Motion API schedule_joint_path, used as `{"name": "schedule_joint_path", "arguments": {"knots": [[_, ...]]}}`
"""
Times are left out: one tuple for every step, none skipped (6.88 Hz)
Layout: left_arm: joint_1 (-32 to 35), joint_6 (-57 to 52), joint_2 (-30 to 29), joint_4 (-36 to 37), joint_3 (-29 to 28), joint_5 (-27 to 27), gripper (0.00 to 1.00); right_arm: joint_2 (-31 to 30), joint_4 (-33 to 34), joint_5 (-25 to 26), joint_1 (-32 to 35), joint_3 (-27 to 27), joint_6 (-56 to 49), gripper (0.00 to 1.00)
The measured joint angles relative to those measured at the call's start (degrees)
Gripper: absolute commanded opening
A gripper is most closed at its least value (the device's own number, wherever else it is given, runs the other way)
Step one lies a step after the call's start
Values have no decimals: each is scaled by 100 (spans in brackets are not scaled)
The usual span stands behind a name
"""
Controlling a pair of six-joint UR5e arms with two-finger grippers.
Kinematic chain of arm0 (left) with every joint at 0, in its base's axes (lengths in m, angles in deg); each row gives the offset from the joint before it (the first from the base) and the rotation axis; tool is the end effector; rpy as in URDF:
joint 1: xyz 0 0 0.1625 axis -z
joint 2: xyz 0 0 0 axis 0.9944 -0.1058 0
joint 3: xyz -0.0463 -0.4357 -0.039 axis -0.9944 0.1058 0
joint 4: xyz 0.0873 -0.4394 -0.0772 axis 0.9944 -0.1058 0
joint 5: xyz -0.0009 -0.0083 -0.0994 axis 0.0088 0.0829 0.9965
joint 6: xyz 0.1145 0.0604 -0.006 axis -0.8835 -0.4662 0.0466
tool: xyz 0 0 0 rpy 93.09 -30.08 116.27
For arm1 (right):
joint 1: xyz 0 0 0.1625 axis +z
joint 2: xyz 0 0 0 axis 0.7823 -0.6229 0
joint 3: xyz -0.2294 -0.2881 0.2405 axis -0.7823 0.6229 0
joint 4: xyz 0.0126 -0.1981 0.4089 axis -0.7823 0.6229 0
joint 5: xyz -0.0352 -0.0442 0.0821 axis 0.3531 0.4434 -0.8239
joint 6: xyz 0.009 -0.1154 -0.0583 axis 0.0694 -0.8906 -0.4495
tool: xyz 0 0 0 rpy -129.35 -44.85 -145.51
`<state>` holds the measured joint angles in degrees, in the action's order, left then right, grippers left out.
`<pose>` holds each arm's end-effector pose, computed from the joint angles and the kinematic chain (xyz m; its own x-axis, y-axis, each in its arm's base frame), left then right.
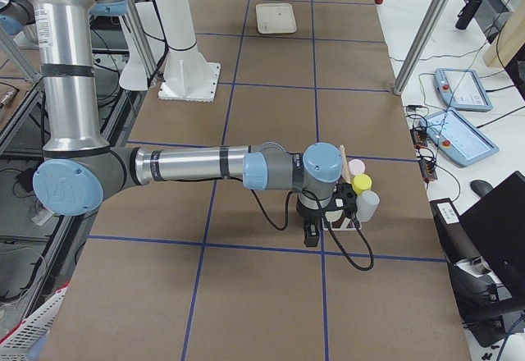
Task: Transfer IKEA cup to right arm and place on rack
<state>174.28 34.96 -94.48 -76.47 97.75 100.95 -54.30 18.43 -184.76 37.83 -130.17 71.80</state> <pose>-0.0451 -0.5345 0.6727 0.7080 0.0233 -0.7058 0.0170 0.9986 0.0500 0.0393 -0.5554 0.6515 0.7378 -0.0856 0.6695 0.0519 0.9962 0.0703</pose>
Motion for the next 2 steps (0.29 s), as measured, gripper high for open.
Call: {"name": "schedule_joint_path", "arguments": {"knots": [[0, 0, -7, 4, -9, 4, 100, 0, 0, 0, 0, 2, 0, 100], [0, 0, -15, 6, -23, 6, 100, 0, 0, 0, 0, 3, 0, 100]]}}
